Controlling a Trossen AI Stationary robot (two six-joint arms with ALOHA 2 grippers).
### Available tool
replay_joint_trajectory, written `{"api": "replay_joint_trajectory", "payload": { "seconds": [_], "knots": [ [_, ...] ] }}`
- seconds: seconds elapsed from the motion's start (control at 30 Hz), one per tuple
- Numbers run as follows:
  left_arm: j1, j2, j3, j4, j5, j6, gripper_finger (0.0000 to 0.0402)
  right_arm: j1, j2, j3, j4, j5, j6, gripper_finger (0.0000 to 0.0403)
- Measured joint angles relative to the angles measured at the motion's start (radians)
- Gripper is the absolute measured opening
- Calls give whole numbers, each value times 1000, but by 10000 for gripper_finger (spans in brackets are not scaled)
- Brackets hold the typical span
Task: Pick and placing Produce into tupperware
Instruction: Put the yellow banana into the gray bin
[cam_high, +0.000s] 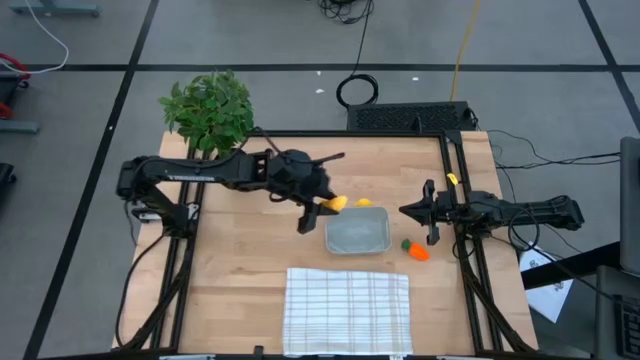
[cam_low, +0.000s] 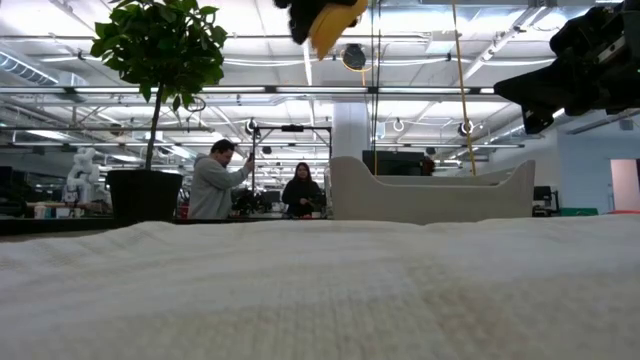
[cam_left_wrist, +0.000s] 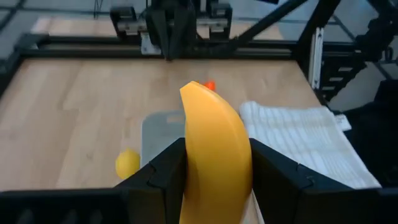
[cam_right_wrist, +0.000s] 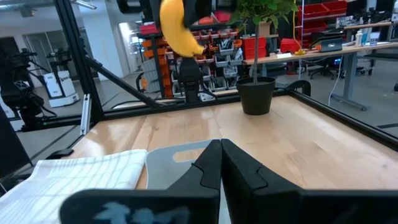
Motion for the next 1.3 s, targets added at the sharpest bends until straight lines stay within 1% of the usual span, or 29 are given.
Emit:
{"api": "replay_joint_trajectory", "payload": {
  "seconds": [0.07,0.13,0.2,0.37,0.53,0.8,1.3],
  "knots": [
    [0,39,58,-69,1,17,157,0,3,0,3,0,4,0],
    [0,83,114,-68,1,32,157,0,4,0,-3,0,7,0],
    [0,126,151,-102,2,43,157,0,10,0,5,0,13,0],
    [-1,215,233,-98,7,56,157,0,16,0,2,0,28,0],
    [-6,309,291,-98,47,64,157,0,20,0,4,0,37,0],
    [-33,415,311,-94,47,130,157,0,22,0,1,0,37,0],
    [-48,521,311,-74,47,90,157,0,21,0,-3,0,37,0]
  ]
}}
